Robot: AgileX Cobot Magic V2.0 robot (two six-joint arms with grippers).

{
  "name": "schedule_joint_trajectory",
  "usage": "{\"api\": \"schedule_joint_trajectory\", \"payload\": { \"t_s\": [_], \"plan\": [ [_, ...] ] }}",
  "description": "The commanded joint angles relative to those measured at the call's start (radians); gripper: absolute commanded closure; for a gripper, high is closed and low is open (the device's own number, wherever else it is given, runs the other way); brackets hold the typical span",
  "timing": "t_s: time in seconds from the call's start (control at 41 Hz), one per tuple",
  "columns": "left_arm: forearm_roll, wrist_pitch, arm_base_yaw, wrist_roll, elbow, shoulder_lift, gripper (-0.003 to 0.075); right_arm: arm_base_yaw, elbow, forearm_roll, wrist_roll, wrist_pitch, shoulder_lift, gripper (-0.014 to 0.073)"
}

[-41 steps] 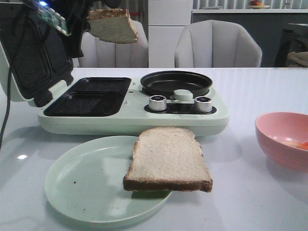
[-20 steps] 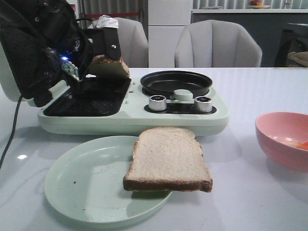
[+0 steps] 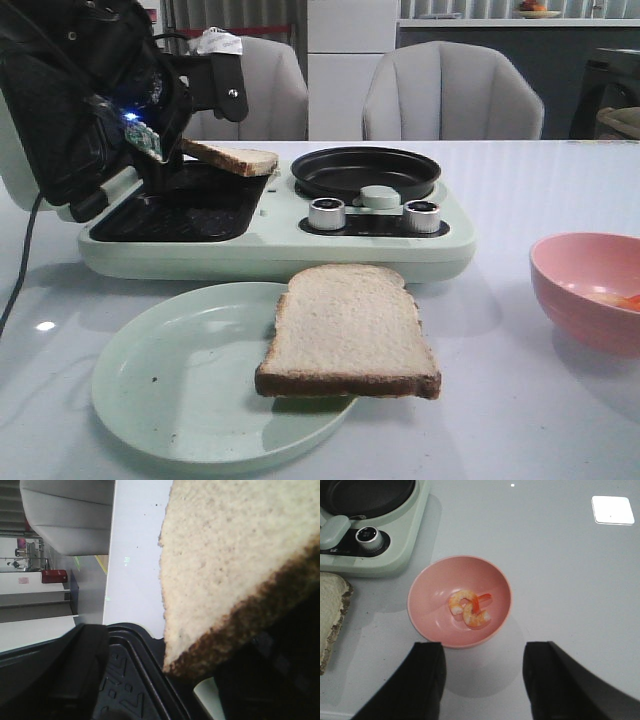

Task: Make breakfast with bread and shrimp
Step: 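Lift the bread with the left gripper and lay it on the press plate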

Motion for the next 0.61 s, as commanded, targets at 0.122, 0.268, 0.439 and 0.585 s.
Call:
{"api": "schedule_joint_trajectory", "payload": {
  "t_s": [0.122, 0.268, 0.439, 0.585],
  "plan": [
    [0.052, 0.062, -0.003, -0.018, 0.103, -0.181, 0.023, 0.0, -0.034, 0.002, -0.009, -0.068, 0.008, 0.0125],
    [0.043, 0.208, -0.046, -0.02, 0.211, -0.253, 0.023, 0.0, -0.034, 0.002, -0.009, -0.068, 0.008, 0.0125],
    [-0.134, 0.362, -0.145, -0.02, 0.28, -0.339, 0.023, 0.0, -0.034, 0.002, -0.009, -0.068, 0.008, 0.0125],
    [-0.381, 0.391, -0.264, 0.078, 0.289, -0.423, 0.023, 0.0, -0.034, 0.002, -0.009, -0.068, 0.008, 0.0125]
  ]
}}
